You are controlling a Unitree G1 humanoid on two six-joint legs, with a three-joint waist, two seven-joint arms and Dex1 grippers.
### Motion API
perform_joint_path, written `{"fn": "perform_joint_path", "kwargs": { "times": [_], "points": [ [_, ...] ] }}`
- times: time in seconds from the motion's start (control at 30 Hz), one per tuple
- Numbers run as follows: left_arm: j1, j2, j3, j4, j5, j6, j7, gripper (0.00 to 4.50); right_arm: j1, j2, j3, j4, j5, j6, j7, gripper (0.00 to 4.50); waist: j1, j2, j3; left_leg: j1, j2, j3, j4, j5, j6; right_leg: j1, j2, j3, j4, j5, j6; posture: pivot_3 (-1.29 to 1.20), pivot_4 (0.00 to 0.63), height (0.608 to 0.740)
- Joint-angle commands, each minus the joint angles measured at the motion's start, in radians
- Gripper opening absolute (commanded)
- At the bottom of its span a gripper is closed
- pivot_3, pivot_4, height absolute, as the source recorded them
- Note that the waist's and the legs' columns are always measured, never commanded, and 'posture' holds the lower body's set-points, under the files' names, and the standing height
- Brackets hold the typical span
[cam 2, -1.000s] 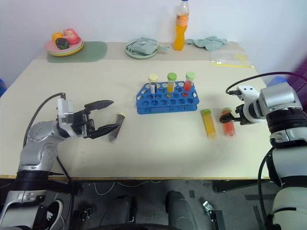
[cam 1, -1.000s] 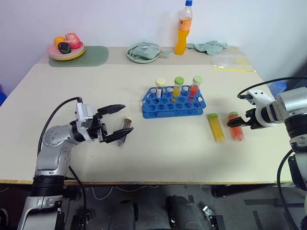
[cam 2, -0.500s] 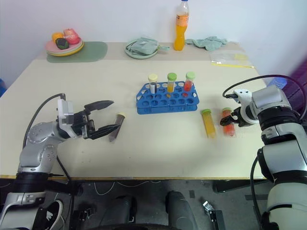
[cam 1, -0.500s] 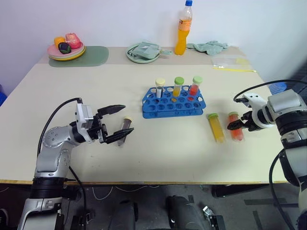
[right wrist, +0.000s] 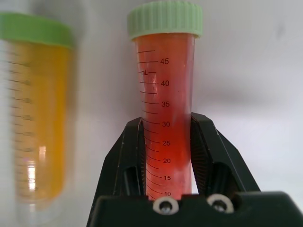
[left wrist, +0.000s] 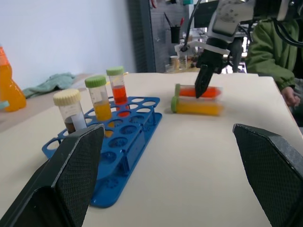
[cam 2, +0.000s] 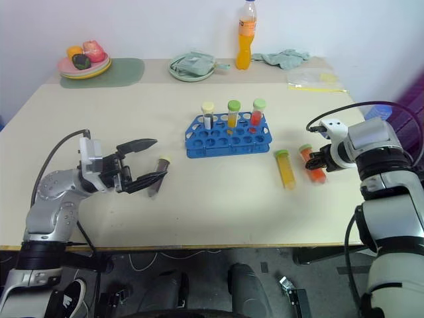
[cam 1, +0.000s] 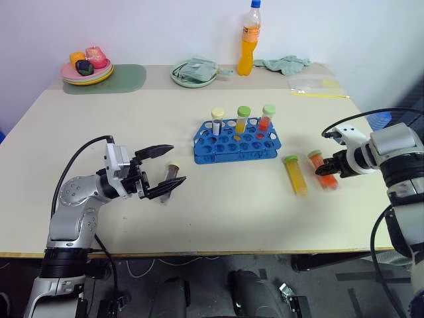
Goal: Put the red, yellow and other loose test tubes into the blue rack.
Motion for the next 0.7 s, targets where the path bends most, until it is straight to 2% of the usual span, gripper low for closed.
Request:
{"fn": "perform_joint_path", "kwargs": {
  "times": [0.03, 0.17, 0.23, 0.3, 0.33, 0.37, 0.43, 0.5, 0.57, 0.63, 0.7],
  "points": [
    [-0.006, 0.008, 0.009, -0.053, -0.022, 0.021, 0.023, 4.5, 0.05, -0.039, -0.144, -0.163, 0.037, -0.075, -0.03, 0.8, 0.0, 0.0, 0.0, 0.0, 0.0, 0.0, 0.0, 0.0, 0.0, 0.0, 0.0, 0.0, 0.0, 0.0, 0.0, 0.0, 0.15, 0.74],
    [-0.028, 0.008, 0.004, -0.055, -0.023, 0.041, 0.038, 4.5, 0.226, 0.057, -0.412, -0.376, 0.133, -0.259, -0.147, 0.8, 0.0, -0.001, 0.0, 0.001, 0.0, -0.001, 0.0, 0.0, 0.0, 0.001, 0.0, 0.0, 0.0, 0.0, 0.0, 0.0, 0.15, 0.74],
    [-0.046, 0.006, 0.0, -0.037, -0.019, 0.04, 0.036, 4.5, 0.299, 0.146, -0.525, -0.493, 0.162, -0.39, -0.235, 0.8, -0.002, -0.001, 0.0, 0.001, 0.0, -0.001, 0.0, 0.0, 0.0, 0.002, 0.001, 0.0, 0.0, 0.0, 0.0, 0.0, 0.15, 0.74],
    [-0.061, 0.006, 0.002, -0.02, -0.021, 0.042, 0.032, 4.5, 0.341, 0.193, -0.565, -0.57, 0.168, -0.408, -0.292, 0.8, -0.002, 0.0, 0.0, 0.001, 0.0, -0.001, 0.0, 0.0, 0.0, 0.001, 0.001, 0.0, 0.0, 0.0, 0.001, 0.0, 0.15, 0.74],
    [-0.076, 0.001, 0.005, -0.002, -0.025, 0.043, 0.031, 4.5, 0.363, 0.274, -0.587, -0.627, 0.2, -0.462, -0.329, 0.8, -0.002, 0.001, 0.0, 0.001, 0.0, -0.001, 0.0, 0.0, 0.0, 0.001, 0.001, 0.0, 0.001, 0.0, 0.001, 0.0, 0.15, 0.74],
    [-0.086, -0.001, 0.009, 0.012, -0.029, 0.043, 0.028, 4.5, 0.377, 0.334, -0.599, -0.668, 0.224, -0.501, -0.357, 0.8, -0.003, 0.0, 0.0, 0.001, 0.0, -0.001, 0.0, 0.0, 0.0, 0.002, 0.001, 0.0, 0.001, 0.0, 0.001, 0.0, 0.15, 0.74],
    [-0.099, -0.009, 0.005, 0.041, -0.02, 0.029, 0.026, 4.5, 0.435, 0.508, -0.554, -0.731, 0.182, -0.703, -0.461, 0.8, -0.006, 0.0, 0.0, 0.001, 0.0, -0.001, 0.0, 0.0, 0.0, 0.001, 0.002, 0.0, 0.001, 0.0, 0.001, 0.0, 0.15, 0.74],
    [-0.105, -0.007, 0.005, 0.043, -0.018, 0.03, 0.024, 4.5, 0.459, 0.607, -0.515, -0.743, 0.135, -0.82, -0.526, 0.8, -0.007, 0.0, 0.0, 0.002, 0.001, -0.002, -0.001, 0.0, 0.0, 0.001, 0.002, 0.0, 0.002, 0.0, 0.001, 0.0, 0.15, 0.74],
    [-0.11, 0.001, 0.008, 0.039, -0.023, 0.038, 0.016, 4.5, 0.465, 0.67, -0.476, -0.725, 0.086, -0.911, -0.578, 0.8, -0.004, 0.001, 0.0, 0.001, 0.001, -0.002, -0.001, 0.0, 0.0, 0.001, 0.002, 0.0, 0.002, 0.0, 0.001, 0.0, 0.15, 0.74],
    [-0.115, 0.008, 0.009, 0.048, -0.02, 0.037, 0.007, 4.5, 0.484, 0.679, -0.436, -0.668, 0.043, -1.0, -0.576, 0.8, 0.003, 0.001, 0.0, 0.001, 0.0, -0.002, 0.0, 0.0, 0.0, 0.0, 0.0, 0.0, 0.002, 0.0, 0.001, 0.0, 0.15, 0.74],
    [-0.122, 0.015, 0.012, 0.056, -0.02, 0.038, 0.001, 4.5, 0.496, 0.701, -0.44, -0.603, 0.081, -1.044, -0.554, 0.8, 0.006, 0.001, 0.0, 0.001, -0.001, -0.002, 0.0, 0.0, 0.0, 0.002, -0.002, -0.001, 0.001, 0.0, 0.0, 0.0, 0.15, 0.74]
  ]
}}
